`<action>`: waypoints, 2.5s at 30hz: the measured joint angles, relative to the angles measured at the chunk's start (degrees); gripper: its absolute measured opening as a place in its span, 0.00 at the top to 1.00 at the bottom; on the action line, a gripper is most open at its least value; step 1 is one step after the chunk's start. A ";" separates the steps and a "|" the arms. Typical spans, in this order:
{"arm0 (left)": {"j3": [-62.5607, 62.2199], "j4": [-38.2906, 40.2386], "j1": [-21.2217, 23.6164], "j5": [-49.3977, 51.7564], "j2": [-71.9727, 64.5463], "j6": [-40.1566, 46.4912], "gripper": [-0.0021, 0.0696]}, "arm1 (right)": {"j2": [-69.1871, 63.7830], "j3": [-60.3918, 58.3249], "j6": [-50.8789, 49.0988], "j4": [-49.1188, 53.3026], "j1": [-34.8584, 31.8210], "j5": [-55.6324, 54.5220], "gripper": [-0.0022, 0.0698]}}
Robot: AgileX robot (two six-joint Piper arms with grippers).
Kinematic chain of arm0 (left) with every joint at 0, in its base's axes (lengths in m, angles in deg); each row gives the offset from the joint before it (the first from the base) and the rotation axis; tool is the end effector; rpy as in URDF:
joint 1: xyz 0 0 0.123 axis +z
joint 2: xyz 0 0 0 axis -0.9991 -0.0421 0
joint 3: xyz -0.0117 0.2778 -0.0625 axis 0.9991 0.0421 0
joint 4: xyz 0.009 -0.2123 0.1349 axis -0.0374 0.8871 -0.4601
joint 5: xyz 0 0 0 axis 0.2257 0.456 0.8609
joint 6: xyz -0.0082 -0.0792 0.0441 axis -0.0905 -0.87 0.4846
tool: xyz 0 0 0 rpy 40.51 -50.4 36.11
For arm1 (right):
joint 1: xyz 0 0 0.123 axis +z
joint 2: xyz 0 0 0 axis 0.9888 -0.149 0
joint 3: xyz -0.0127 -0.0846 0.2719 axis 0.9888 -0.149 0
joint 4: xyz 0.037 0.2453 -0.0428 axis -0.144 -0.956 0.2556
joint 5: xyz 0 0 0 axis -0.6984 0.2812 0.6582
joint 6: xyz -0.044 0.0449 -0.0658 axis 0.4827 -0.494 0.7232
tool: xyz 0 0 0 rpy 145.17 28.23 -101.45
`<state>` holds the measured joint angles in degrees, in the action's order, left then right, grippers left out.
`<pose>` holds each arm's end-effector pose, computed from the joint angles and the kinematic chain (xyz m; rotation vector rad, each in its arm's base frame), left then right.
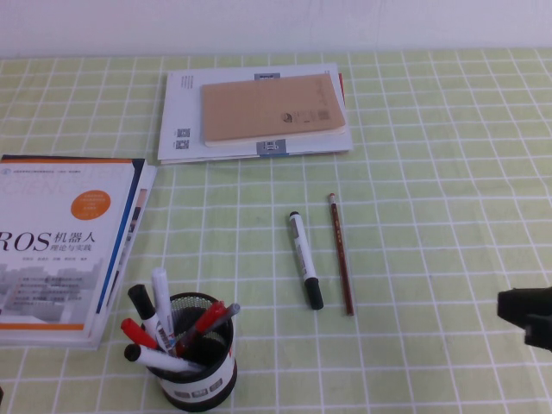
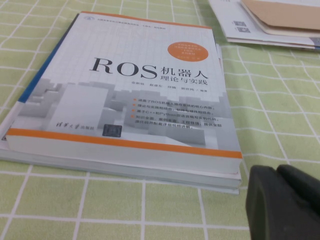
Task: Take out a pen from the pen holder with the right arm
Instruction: 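Take a marker out of the pen holder and lay it on the table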
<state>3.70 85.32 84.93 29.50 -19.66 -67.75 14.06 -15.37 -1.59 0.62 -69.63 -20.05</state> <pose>0.0519 -0.0080 0.1697 0.0106 1.8810 -0.1448 0.1496 0.0662 0.2604 -0.1748 2.3328 0.6640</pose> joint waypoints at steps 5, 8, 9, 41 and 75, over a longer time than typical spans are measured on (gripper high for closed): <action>0.00 0.00 0.00 0.00 0.00 0.00 0.98 | -6.72 3.24 -1.51 1.33 10.64 -4.95 0.99; 0.00 0.00 0.00 0.00 0.00 0.00 0.98 | -11.76 5.26 -1.63 1.44 15.90 -7.99 0.99; 0.00 0.00 0.00 0.00 0.00 0.00 0.98 | -13.01 5.76 -1.63 1.44 16.88 -8.88 0.99; 0.00 0.00 0.00 0.00 0.00 0.00 0.98 | -24.14 2.86 -6.00 21.11 54.62 -57.15 0.53; 0.00 0.00 0.00 0.00 0.00 0.00 0.98 | -48.13 21.46 7.37 18.61 61.49 -57.92 0.51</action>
<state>3.70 85.32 84.93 29.50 -19.66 -67.75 -34.06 6.09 5.79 19.23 -8.14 -77.97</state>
